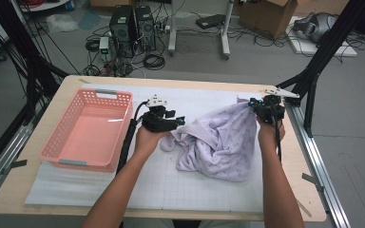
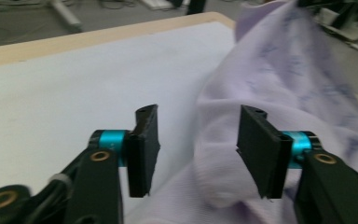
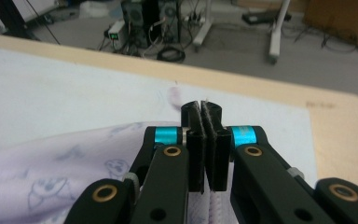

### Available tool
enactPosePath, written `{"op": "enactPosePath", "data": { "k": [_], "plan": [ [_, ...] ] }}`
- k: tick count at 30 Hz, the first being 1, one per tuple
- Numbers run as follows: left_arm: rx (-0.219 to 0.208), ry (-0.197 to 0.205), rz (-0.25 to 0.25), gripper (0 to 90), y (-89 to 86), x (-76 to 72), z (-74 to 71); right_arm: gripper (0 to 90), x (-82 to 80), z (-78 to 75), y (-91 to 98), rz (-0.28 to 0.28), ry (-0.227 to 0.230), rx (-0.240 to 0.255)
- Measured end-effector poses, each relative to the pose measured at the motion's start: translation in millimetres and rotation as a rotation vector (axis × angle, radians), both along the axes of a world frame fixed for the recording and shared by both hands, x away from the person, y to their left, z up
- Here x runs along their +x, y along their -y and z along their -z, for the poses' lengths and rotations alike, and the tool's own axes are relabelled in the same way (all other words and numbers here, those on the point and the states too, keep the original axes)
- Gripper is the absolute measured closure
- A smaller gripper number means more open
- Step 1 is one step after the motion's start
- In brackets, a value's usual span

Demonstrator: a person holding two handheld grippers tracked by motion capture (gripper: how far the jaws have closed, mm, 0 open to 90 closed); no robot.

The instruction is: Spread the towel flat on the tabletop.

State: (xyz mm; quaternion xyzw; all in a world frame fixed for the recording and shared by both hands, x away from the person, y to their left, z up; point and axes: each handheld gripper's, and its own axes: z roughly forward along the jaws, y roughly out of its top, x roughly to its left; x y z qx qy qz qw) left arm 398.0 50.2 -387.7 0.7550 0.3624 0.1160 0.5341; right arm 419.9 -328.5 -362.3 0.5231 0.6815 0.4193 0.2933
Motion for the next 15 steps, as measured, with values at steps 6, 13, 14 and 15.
{"op": "enactPosePath", "data": {
  "k": [6,13,14,15],
  "plan": [
    [0.039,0.014,0.147,42.2,16.3,-17.1,8.8,63.9,-16.6,11.7,11.6,-0.033,-0.027,0.029],
    [0.125,-0.029,0.191,38.1,38.6,-21.4,33.0,48.7,-76.9,29.4,7.9,-0.192,-0.059,0.039],
    [0.152,-0.026,0.181,38.3,42.5,-21.1,35.8,46.5,-83.4,33.2,5.7,-0.211,-0.071,0.040],
    [0.152,-0.026,0.181,40.2,42.5,-21.1,35.8,45.3,-89.1,37.5,3.1,-0.233,-0.080,0.039]
  ]
}}
